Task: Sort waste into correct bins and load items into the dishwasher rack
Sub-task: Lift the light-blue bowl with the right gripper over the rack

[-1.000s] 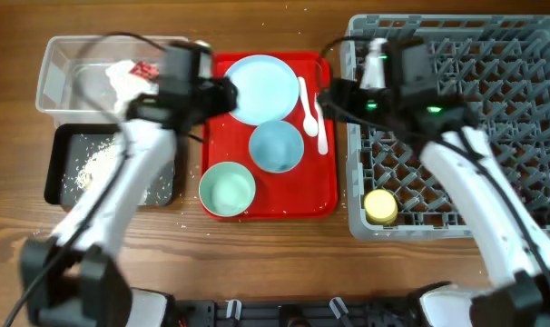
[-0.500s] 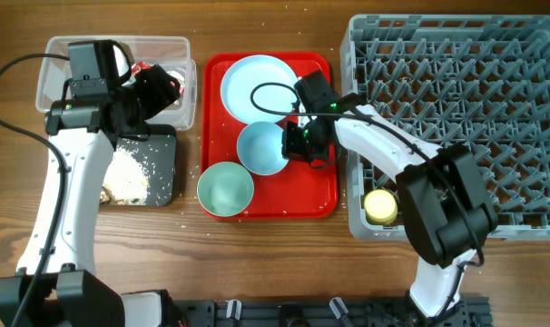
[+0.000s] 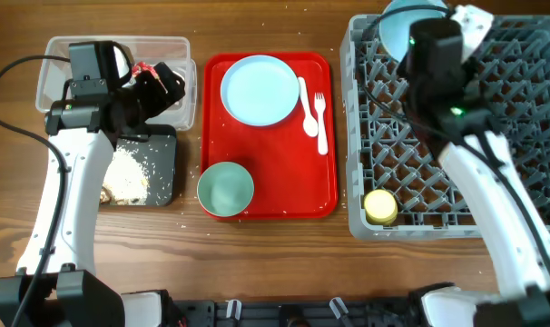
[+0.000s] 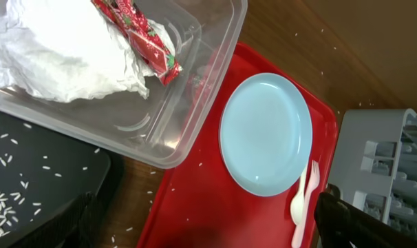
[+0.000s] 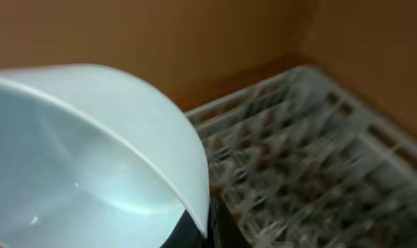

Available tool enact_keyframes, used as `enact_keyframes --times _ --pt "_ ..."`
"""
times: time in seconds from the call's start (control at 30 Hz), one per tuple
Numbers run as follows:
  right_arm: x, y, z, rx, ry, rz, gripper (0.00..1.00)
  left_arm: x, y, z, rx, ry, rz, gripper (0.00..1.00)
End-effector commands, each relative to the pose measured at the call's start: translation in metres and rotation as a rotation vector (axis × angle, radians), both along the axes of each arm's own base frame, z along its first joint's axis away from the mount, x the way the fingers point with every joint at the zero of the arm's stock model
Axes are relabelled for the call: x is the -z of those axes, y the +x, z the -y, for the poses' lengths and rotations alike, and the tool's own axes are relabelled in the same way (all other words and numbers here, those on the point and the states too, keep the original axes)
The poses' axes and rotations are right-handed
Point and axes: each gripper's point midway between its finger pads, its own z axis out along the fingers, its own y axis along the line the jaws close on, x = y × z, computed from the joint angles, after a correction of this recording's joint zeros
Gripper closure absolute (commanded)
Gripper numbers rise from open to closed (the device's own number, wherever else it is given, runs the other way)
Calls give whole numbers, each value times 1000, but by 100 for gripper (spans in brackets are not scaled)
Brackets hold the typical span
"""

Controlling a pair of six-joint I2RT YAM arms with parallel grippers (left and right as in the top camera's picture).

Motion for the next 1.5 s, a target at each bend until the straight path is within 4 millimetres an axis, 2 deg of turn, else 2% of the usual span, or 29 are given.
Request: enact_keyframes --times 0.0,0.13,0.23,0.37,0.57,0.7,0.83,0.87,0.9,0.93,1.03,1.17,1.23,1.37,1.4,1.47 --pt "17 22 25 106 -385 -140 96 4 0 0 4 -2 -10 0" --pt "53 55 22 80 -590 -260 96 4 0 0 4 -2 -10 0" --pt "80 68 18 64 -608 -287 96 4 0 0 4 -2 -10 0" --pt "111 85 -9 -65 -572 -288 96 4 0 0 4 -2 -10 0" --pt "137 87 -12 -82 -578 -333 96 4 0 0 4 -2 -10 0" --pt "138 86 -28 -114 -586 -332 94 4 0 0 4 -2 -10 0" --pt "148 79 -62 -205 -604 -364 68 4 0 0 4 -2 -10 0" --pt "151 75 -69 -223 -610 -382 47 4 0 0 4 -2 -10 0" --pt "155 72 -74 -227 -601 -388 35 4 0 0 4 -2 -10 0" --pt "158 68 -79 -235 -595 -395 19 4 0 0 4 -2 -10 0" --pt "157 61 -92 -244 -566 -382 3 4 0 0 4 -2 -10 0" --pt "143 55 -106 -278 -436 -323 0 4 0 0 4 -2 -10 0" --pt "125 49 -118 -348 -331 -286 0 4 0 0 4 -2 -10 0" --pt "96 19 -174 -617 54 -246 0 4 0 0 4 -2 -10 0" --pt "84 1 -201 -722 246 -244 0 4 0 0 4 -2 -10 0" --pt "80 -22 -234 -813 502 -286 0 4 0 0 4 -2 -10 0"
